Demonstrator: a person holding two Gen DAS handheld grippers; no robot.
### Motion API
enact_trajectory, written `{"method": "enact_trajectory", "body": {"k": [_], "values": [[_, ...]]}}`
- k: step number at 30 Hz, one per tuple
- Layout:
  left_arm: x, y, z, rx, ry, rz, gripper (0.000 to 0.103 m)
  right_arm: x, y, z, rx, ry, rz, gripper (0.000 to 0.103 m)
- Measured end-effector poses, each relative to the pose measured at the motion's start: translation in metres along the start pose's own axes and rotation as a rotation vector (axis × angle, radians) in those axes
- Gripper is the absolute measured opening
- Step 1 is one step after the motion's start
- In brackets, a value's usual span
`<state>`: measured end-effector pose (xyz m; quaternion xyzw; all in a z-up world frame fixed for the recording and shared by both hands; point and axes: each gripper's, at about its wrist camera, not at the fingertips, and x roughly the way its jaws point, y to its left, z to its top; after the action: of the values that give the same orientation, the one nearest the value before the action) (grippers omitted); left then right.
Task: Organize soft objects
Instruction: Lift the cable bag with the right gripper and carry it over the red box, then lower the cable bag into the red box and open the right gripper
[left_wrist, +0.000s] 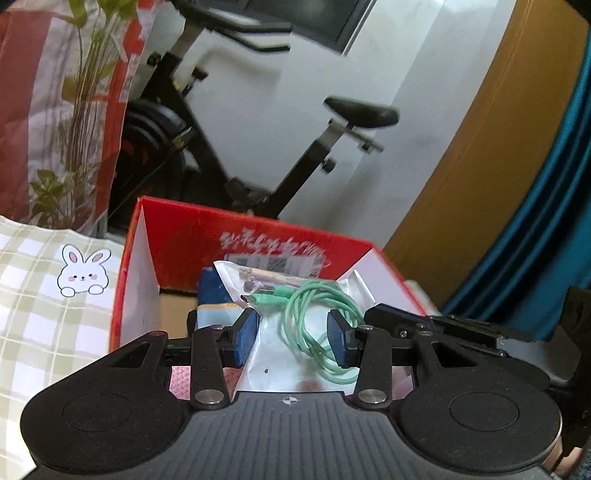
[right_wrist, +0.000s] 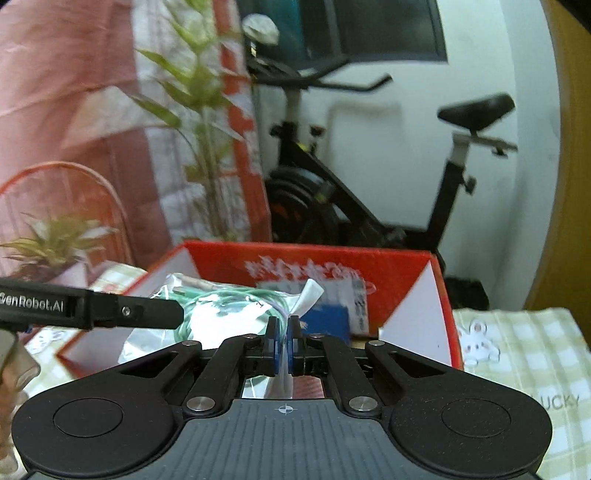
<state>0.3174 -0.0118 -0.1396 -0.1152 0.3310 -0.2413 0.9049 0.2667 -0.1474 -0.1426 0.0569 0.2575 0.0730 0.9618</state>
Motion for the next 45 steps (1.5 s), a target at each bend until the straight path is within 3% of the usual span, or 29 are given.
{"method": "enact_trajectory", "body": {"k": [11, 17, 25, 28, 30, 32, 36, 38, 45], "values": [[0.024, 0.000, -0.010, 0.092, 0.140, 0.086, 0.044, 0.040, -0.002, -0.015, -0.008, 0.149, -0.066, 0.003], [0.022, -0.007, -0.012, 0.132, 0.168, 0.109, 0.047, 0.042, -0.002, -0.017, 0.001, 0.186, -0.087, 0.005], [0.011, -0.013, -0.002, 0.147, 0.146, 0.135, 0.077, 0.027, 0.000, -0.011, -0.004, 0.176, -0.106, 0.019], [0.001, -0.017, 0.000, 0.166, 0.124, 0.159, 0.088, 0.016, 0.003, -0.007, -0.017, 0.155, -0.113, 0.034], [-0.006, -0.019, 0.000, 0.177, 0.114, 0.177, 0.092, 0.007, 0.005, -0.003, -0.027, 0.129, -0.114, 0.056], [-0.015, -0.021, 0.000, 0.181, 0.106, 0.190, 0.099, -0.002, 0.006, -0.001, -0.038, 0.111, -0.121, 0.063], [-0.030, -0.025, -0.002, 0.210, 0.100, 0.225, 0.102, -0.018, 0.007, 0.001, -0.027, 0.090, -0.125, 0.091], [-0.039, -0.028, -0.003, 0.226, 0.090, 0.241, 0.103, -0.026, 0.008, 0.001, -0.026, 0.079, -0.122, 0.100], [-0.061, -0.031, -0.006, 0.239, 0.070, 0.252, 0.103, -0.047, 0.015, -0.006, -0.022, 0.073, -0.107, 0.103]]}}
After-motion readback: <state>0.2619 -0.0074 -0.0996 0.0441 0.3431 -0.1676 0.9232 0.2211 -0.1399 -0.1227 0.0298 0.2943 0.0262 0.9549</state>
